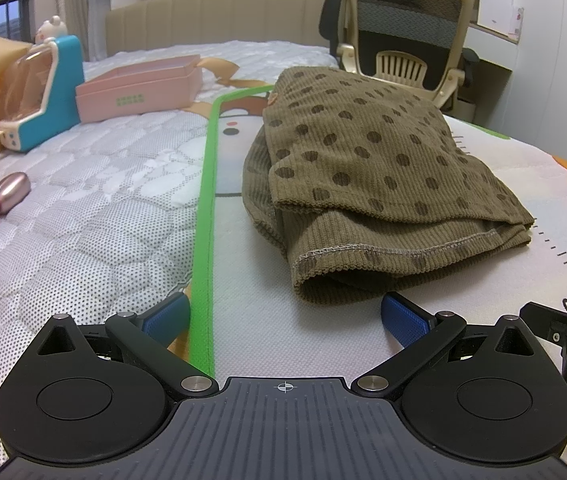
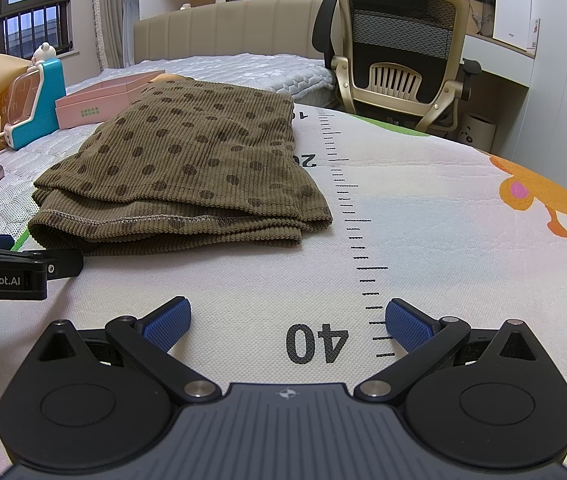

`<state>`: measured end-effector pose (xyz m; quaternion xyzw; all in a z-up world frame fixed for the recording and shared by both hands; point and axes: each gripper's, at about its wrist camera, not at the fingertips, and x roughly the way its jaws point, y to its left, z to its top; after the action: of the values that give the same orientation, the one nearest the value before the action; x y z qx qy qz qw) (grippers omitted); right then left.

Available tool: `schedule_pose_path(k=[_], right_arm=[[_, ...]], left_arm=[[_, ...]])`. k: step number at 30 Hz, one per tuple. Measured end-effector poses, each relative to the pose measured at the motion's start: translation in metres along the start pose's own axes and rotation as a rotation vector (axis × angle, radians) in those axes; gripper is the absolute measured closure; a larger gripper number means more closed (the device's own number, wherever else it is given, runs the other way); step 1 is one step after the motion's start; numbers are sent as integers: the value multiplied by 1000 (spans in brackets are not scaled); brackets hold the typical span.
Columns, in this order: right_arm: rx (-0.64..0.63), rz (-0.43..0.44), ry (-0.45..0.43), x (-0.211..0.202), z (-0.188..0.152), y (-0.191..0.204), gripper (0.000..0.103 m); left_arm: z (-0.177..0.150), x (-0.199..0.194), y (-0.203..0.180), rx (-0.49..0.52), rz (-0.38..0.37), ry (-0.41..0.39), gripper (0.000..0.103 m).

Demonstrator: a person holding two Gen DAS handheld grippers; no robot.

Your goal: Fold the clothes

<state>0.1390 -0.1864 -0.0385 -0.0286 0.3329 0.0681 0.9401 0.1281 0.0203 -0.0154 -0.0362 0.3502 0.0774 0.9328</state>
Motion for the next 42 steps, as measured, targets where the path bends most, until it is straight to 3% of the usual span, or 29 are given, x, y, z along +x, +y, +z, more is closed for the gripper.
schedule_pose_path(k=[17, 42], right_arm=[[0, 1, 3, 0, 0, 0, 0], [-2, -2, 4, -1, 0, 4, 0]], left_arm=[[1, -1, 7, 30, -62, 18, 0], [-2, -3, 8, 22, -67, 2, 0]])
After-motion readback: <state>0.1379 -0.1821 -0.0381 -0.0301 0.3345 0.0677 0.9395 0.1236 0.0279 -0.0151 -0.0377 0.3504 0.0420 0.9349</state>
